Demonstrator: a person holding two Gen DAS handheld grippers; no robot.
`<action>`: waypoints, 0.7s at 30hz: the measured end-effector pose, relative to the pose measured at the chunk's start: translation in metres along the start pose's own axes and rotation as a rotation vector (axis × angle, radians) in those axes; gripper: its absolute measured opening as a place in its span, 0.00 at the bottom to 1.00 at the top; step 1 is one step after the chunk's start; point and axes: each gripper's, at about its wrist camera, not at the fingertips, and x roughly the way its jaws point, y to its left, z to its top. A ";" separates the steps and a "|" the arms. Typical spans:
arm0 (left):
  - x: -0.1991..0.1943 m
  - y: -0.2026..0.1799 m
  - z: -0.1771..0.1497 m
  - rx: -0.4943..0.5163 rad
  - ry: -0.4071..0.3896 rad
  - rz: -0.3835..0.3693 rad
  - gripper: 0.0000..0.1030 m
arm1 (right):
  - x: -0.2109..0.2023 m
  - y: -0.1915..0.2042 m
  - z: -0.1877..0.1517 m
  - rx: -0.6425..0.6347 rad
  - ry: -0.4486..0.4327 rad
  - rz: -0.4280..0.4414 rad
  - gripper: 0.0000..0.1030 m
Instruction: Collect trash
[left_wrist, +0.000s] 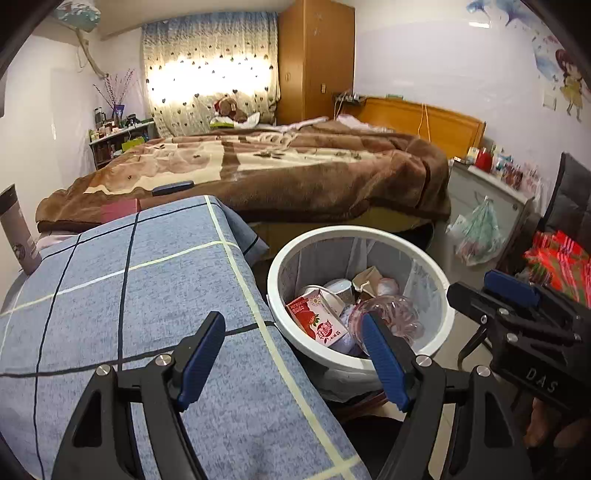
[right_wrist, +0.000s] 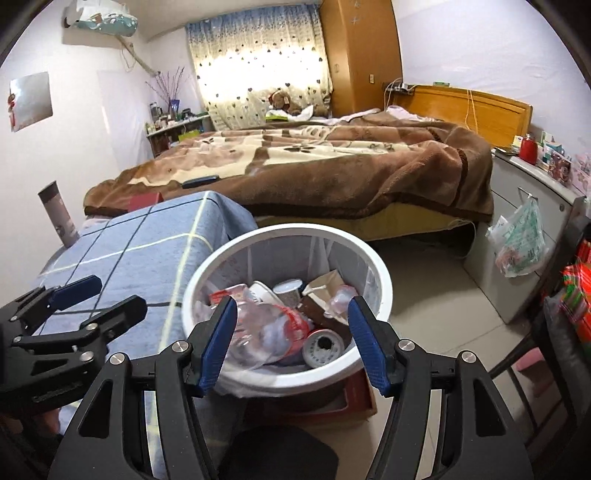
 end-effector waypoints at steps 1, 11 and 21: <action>-0.002 0.002 -0.002 -0.009 -0.006 -0.002 0.76 | -0.004 0.002 -0.003 0.004 -0.015 -0.010 0.62; -0.014 0.011 -0.011 -0.035 -0.043 0.073 0.76 | -0.016 0.015 -0.016 0.031 -0.064 -0.070 0.62; -0.020 0.013 -0.014 -0.042 -0.051 0.095 0.76 | -0.017 0.015 -0.018 0.053 -0.073 -0.090 0.62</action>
